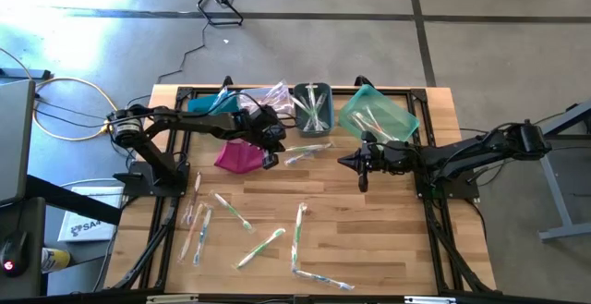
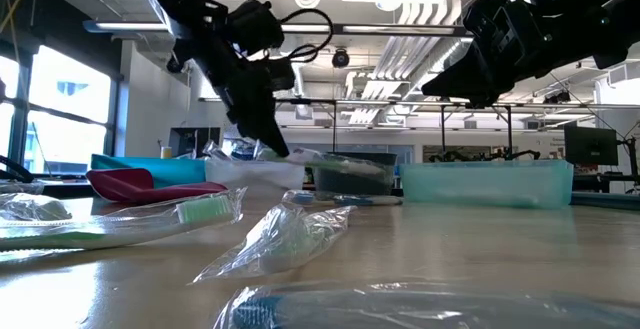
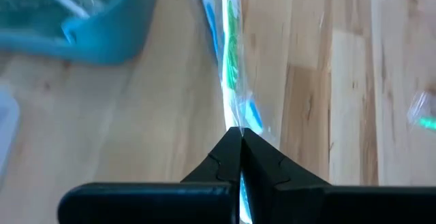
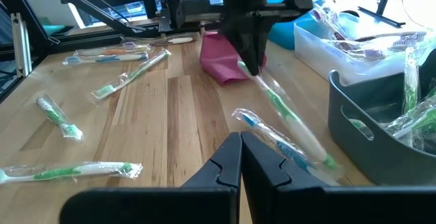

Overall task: Pick & Place Toothbrushes
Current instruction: Put the green toothbrush into the dark blue bin

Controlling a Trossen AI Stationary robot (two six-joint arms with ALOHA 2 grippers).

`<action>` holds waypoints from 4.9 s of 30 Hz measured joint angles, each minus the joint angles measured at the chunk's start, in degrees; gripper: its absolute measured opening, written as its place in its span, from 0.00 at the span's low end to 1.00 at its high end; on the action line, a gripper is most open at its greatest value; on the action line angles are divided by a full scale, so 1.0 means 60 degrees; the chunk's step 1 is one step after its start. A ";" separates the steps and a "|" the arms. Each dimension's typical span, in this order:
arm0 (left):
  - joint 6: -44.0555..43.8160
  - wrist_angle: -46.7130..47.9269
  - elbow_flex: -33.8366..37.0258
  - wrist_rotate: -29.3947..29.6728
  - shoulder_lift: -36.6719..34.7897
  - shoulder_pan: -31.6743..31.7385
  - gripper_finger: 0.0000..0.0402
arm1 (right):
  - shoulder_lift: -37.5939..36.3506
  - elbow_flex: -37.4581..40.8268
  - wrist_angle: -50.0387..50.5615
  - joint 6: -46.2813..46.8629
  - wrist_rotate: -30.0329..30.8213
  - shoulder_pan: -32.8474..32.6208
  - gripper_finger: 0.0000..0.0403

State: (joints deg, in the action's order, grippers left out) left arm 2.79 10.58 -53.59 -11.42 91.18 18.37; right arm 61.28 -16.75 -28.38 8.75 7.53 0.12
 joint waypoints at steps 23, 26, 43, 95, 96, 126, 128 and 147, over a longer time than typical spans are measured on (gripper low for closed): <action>-0.0509 -0.0546 -0.1154 -0.0465 -0.0004 0.0000 0.00 | -0.0073 0.0007 0.0012 0.1015 -0.3820 0.0004 0.01; -0.0715 -0.1557 -0.1158 -0.1474 -0.0004 0.0004 0.00 | -0.0073 0.0007 0.0082 0.1016 -0.3683 0.0007 0.01; -0.1127 -0.3330 -0.1154 -0.2677 -0.0193 0.0004 0.00 | -0.0073 0.0000 -0.0601 0.1057 -0.1588 0.0004 0.01; -0.0730 -0.5984 0.2328 -0.2142 -0.3503 0.0978 0.00 | -0.0073 0.0000 -0.1429 0.1115 -0.1398 0.0000 0.01; -0.0609 -0.5698 0.2328 -0.2149 -0.3662 0.1042 0.00 | -0.0069 0.0000 -0.1578 0.1101 -0.1289 0.0000 0.01; -0.1524 -1.0513 0.5367 -0.2024 -0.3941 0.0936 0.00 | 0.3012 -0.0557 -0.7281 0.1348 -0.0020 0.0000 0.01; -0.1550 -1.0518 0.5370 -0.2014 -0.3938 0.0936 0.00 | 0.3209 -0.0934 -0.7233 0.1266 -0.0018 0.0000 0.01; -0.1695 -1.0423 0.5370 -0.2187 -0.3938 0.0936 0.00 | 0.4121 -0.2004 -0.6804 0.0824 0.0688 0.0004 0.10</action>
State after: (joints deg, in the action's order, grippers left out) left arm -7.38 -51.96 -21.37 -24.54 67.55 23.99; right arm 86.00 -28.78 -69.21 13.69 11.66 0.14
